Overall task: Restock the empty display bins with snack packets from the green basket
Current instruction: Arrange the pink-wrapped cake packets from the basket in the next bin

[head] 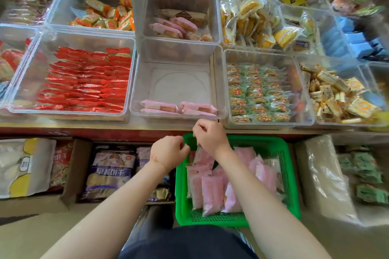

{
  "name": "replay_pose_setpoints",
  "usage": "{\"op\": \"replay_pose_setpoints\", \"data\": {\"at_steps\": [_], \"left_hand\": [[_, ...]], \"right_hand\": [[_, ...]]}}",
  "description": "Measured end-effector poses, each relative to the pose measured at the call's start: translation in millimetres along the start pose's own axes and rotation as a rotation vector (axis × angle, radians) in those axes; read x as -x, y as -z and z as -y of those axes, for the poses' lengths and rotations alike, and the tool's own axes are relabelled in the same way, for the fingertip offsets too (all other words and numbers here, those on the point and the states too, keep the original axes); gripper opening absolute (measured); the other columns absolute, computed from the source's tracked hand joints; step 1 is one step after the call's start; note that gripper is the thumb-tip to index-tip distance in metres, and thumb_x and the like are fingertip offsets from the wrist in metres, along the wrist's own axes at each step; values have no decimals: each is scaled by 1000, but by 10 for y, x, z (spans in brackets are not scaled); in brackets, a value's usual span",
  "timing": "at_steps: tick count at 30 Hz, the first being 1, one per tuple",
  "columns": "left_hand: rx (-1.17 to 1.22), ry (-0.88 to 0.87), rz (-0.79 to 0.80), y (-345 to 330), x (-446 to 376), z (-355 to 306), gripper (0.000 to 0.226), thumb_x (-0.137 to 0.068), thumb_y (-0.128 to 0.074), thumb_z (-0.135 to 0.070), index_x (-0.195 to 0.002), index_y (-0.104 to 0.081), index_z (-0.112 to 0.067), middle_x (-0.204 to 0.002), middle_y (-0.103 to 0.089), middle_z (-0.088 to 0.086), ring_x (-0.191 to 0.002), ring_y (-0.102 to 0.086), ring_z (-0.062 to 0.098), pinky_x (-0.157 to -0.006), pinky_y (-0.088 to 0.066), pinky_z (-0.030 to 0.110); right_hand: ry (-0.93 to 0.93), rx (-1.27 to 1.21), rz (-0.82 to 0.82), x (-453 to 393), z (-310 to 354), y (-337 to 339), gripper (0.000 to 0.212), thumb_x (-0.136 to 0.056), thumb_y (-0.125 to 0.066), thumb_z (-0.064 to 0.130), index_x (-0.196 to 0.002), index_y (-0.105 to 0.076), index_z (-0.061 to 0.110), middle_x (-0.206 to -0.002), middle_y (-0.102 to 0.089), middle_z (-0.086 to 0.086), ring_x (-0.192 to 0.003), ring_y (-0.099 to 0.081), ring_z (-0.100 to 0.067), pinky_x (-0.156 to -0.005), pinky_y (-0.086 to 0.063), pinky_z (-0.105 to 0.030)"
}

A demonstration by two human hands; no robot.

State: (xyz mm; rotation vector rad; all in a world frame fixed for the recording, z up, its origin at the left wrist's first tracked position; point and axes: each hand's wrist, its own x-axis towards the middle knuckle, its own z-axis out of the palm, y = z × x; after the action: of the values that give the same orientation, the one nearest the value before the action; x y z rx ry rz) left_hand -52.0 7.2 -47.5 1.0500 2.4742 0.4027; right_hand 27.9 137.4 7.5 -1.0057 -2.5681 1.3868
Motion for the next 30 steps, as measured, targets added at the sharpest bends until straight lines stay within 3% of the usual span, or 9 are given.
{"op": "replay_pose_setpoints", "data": {"at_steps": [3, 6, 9, 11, 14, 19, 23, 28, 30], "left_hand": [[-7, 44, 293, -249, -31, 62, 27, -91, -48, -39, -101, -67, -21, -102, -69, 3, -96, -65, 27, -75, -52, 33], [31, 49, 444, -443, -24, 54, 33, -94, -47, -34, -119, -64, -21, -118, -67, 5, -105, -63, 25, -84, -53, 35], [69, 68, 497, -606, 22, 5, 31, -95, -45, -31, -119, -64, -22, -116, -67, 4, -98, -62, 24, -79, -53, 34], [88, 89, 486, -700, 74, -35, 27, -95, -46, -30, -114, -65, -24, -110, -67, 2, -90, -62, 23, -74, -51, 31], [109, 132, 444, -776, 128, -67, 23, -94, -47, -30, -107, -66, -28, -100, -68, -1, -86, -62, 21, -74, -53, 33], [148, 152, 432, -801, 149, -58, 22, -94, -46, -29, -104, -66, -28, -95, -68, -2, -80, -63, 19, -71, -56, 36], [182, 180, 438, -775, 153, -99, 24, -95, -46, -28, -107, -66, -25, -94, -68, -1, -73, -62, 18, -63, -51, 31], [344, 232, 444, -761, 184, -109, 28, -92, -57, -36, -116, -63, -24, -103, -67, -3, -84, -61, 12, -70, -51, 28], [449, 216, 431, -773, 220, -119, 57, -85, -66, -49, -133, -51, -24, -115, -62, -4, -99, -60, 12, -82, -51, 29]], "right_hand": [[-221, 142, 179, 146, -464, -175, 25, -92, -51, 23, -74, -59, 8, -70, -61, -6, -70, -58, -26, -62, -42, -33], [-379, 290, 296, 264, -986, -325, 15, -95, -51, 21, -100, -63, 12, -94, -61, -4, -85, -55, -22, -65, -41, -28], [-412, 391, 462, 347, -1402, -491, 34, -96, -55, 21, -128, -56, 11, -128, -57, -11, -105, -57, -25, -84, -49, -33], [-399, 528, 611, 399, -1551, -598, 60, -92, -60, 23, -147, -38, 12, -149, -41, -14, -122, -52, -29, -97, -49, -38], [-387, 606, 657, 405, -1609, -643, 77, -88, -65, 23, -153, -26, 15, -156, -29, -12, -131, -46, -33, -104, -44, -47], [-289, 589, 692, 371, -1646, -518, 50, -88, -66, 18, -135, -51, 19, -134, -57, -4, -117, -56, -28, -106, -41, -51], [-249, 557, 729, 334, -1656, -426, 32, -84, -74, 32, -113, -63, 23, -115, -63, -1, -108, -58, -25, -98, -47, -46], [-321, 150, 593, 253, -1552, -305, 20, -87, -72, 26, -79, -53, 22, -85, -59, 3, -82, -55, -19, -74, -47, -34], [-322, 25, 492, 218, -1436, -219, 22, -91, -67, 26, -79, -50, 19, -80, -55, 4, -74, -51, -15, -71, -46, -34]]}}
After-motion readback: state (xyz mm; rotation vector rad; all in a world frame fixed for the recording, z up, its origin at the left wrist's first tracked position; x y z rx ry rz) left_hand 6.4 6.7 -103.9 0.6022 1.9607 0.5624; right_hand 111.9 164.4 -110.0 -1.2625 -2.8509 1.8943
